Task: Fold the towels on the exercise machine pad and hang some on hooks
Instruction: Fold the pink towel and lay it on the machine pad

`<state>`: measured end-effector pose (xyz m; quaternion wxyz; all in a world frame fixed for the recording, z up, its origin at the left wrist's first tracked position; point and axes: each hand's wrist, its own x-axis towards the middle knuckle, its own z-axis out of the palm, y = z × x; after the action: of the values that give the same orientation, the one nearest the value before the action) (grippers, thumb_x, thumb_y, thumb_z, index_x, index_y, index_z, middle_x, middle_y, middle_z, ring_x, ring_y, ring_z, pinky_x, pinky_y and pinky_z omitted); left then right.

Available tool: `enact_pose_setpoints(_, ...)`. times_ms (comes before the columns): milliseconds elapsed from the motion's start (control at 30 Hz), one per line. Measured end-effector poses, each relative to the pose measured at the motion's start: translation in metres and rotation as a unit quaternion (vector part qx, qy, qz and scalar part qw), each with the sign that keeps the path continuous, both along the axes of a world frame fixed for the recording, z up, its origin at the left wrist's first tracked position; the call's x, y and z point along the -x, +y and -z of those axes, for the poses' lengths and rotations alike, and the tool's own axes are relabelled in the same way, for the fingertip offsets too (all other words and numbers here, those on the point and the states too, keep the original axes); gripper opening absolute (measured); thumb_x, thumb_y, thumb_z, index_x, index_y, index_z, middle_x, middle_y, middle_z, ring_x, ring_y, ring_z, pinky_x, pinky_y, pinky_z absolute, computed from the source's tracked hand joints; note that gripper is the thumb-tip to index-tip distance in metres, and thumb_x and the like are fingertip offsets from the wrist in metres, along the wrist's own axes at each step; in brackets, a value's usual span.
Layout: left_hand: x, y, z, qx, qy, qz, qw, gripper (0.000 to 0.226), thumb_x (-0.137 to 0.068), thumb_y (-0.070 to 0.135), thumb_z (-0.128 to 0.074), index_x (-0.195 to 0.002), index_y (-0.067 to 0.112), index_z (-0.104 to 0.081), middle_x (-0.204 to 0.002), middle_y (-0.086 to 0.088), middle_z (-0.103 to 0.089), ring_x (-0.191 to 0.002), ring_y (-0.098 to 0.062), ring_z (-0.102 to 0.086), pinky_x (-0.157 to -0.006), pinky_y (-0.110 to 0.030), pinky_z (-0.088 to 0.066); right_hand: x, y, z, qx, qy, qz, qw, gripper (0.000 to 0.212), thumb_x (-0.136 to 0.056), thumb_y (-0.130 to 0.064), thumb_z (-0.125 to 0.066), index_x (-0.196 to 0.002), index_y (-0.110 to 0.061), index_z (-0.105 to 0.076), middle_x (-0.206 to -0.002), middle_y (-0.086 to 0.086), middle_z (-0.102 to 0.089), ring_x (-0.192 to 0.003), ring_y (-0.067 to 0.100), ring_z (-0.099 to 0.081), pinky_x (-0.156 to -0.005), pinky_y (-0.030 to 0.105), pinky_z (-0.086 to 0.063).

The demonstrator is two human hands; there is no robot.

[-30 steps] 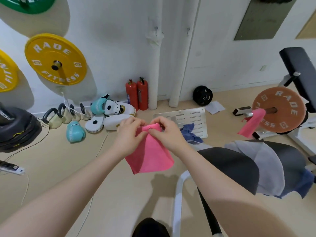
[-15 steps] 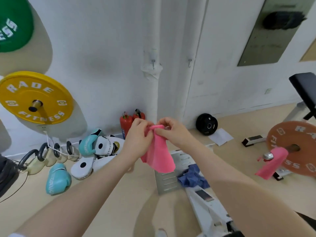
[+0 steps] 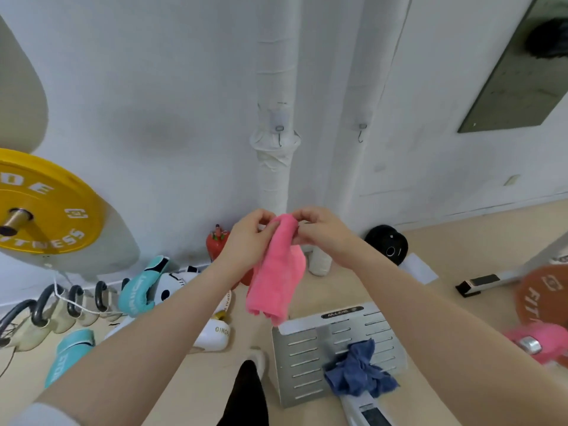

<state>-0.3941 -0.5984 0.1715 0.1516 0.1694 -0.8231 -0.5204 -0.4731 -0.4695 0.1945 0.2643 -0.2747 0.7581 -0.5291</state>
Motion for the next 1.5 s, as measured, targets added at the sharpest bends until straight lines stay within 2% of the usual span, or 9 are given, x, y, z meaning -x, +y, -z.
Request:
enact_pose_setpoints(267, 0.166, -0.096, 0.020, -0.071, 0.015, 0.055, 0.996, 0.013, -0.094, 0.019, -0.051, -0.082, 0.024, -0.054, -0.077, -0.001, -0.060, -0.064, -0.013, -0.055, -0.057, -0.019, -0.044, 0.161, -0.093, 0.016, -0.025, 0.056, 0.058, 0.996, 0.021, -0.087, 0.008, -0.046, -0.096, -0.005, -0.059, -0.069, 0.007, -0.057, -0.046, 0.004, -0.054, -0.052, 0.014, -0.048)
enact_pose_setpoints(500, 0.292, -0.177, 0.040, -0.083, -0.027, 0.031, 0.996, 0.009, -0.091, 0.019, -0.053, -0.085, 0.024, -0.057, -0.073, -0.001, -0.063, -0.065, -0.018, -0.058, -0.071, -0.039, -0.049, 0.283, -0.185, 0.038, -0.074, 0.052, 0.149, 0.985, 0.020, -0.086, -0.004, -0.053, -0.076, -0.021, -0.052, -0.072, 0.004, -0.060, -0.059, 0.021, -0.057, -0.063, 0.035, -0.052)
enact_pose_setpoints(733, 0.374, -0.220, 0.063, -0.093, -0.067, 0.006, 0.993, 0.017, -0.090, 0.016, -0.053, -0.077, 0.027, -0.053, -0.072, -0.001, -0.061, -0.061, -0.016, -0.056, -0.064, -0.032, -0.046, 0.364, -0.230, 0.061, -0.138, 0.033, 0.206, 0.968, 0.024, -0.086, -0.004, -0.053, -0.071, -0.021, -0.049, -0.058, 0.002, -0.058, -0.041, 0.007, -0.054, -0.059, 0.026, -0.052)
enact_pose_setpoints(1000, 0.381, -0.217, 0.090, 0.117, -0.084, -0.014, 0.989, 0.017, -0.094, 0.033, -0.046, -0.088, 0.017, -0.044, -0.073, -0.002, -0.058, -0.070, -0.024, -0.055, -0.064, -0.033, -0.040, 0.394, -0.233, 0.075, -0.149, -0.012, 0.218, 0.964, 0.030, -0.080, 0.000, -0.062, -0.055, -0.017, -0.055, -0.049, 0.007, -0.056, -0.040, 0.015, -0.051, -0.055, 0.030, -0.051)
enact_pose_setpoints(1133, 0.385, -0.205, 0.094, 0.115, -0.129, -0.034, 0.984, 0.021, -0.095, 0.033, -0.044, -0.090, 0.015, -0.034, -0.072, -0.006, -0.055, -0.071, -0.031, -0.056, -0.062, -0.035, -0.038, 0.392, -0.236, 0.076, -0.188, 0.020, 0.229, 0.955, 0.031, -0.079, -0.006, -0.062, -0.054, -0.020, -0.052, -0.057, 0.005, -0.058, -0.059, 0.024, -0.058, -0.073, 0.042, -0.054)
enact_pose_setpoints(1233, 0.380, -0.195, 0.099, 0.044, -0.106, -0.046, 0.992, 0.017, -0.094, 0.028, -0.047, -0.089, 0.016, -0.036, -0.078, -0.007, -0.057, -0.074, -0.032, -0.057, -0.064, -0.036, -0.041, 0.375, -0.236, 0.087, -0.187, 0.037, 0.250, 0.949, 0.019, -0.082, -0.017, -0.062, -0.067, -0.018, -0.052, -0.080, 0.005, -0.059, -0.077, 0.023, -0.057, -0.075, 0.034, -0.050)
enact_pose_setpoints(1367, 0.365, -0.187, 0.104, -0.031, -0.055, -0.055, 0.996, 0.011, -0.093, 0.016, -0.048, -0.098, 0.011, -0.057, -0.105, -0.008, -0.055, -0.084, -0.013, -0.054, -0.081, -0.030, -0.046, 0.350, -0.217, 0.097, -0.149, -0.106, 0.227, 0.957, 0.028, -0.089, -0.023, -0.056, -0.066, -0.007, -0.057, -0.069, 0.016, -0.054, -0.072, 0.020, -0.046, -0.068, 0.033, -0.041)
enact_pose_setpoints(1433, 0.355, -0.189, 0.106, -0.014, -0.043, -0.061, 0.997, 0.023, -0.094, 0.016, -0.046, -0.111, 0.007, -0.058, -0.123, -0.013, -0.044, -0.087, -0.006, -0.049, -0.086, -0.023, -0.041, 0.342, -0.203, 0.096, -0.153, -0.117, 0.199, 0.961, 0.030, -0.090, -0.018, -0.054, -0.089, 0.009, -0.065, -0.091, 0.032, -0.062, -0.078, 0.020, -0.048, -0.070, 0.033, -0.042)
enact_pose_setpoints(1500, 0.346, -0.189, 0.106, 0.004, -0.025, -0.072, 0.997, 0.030, -0.095, 0.019, -0.044, -0.122, 0.008, -0.051, -0.131, -0.012, -0.036, -0.096, -0.017, -0.053, -0.090, -0.028, -0.042, 0.333, -0.186, 0.094, -0.135, -0.101, 0.206, 0.964, 0.029, -0.092, -0.010, -0.051, -0.112, 0.007, -0.063, -0.118, 0.023, -0.063, -0.098, 0.023, -0.056, -0.071, 0.020, -0.043)
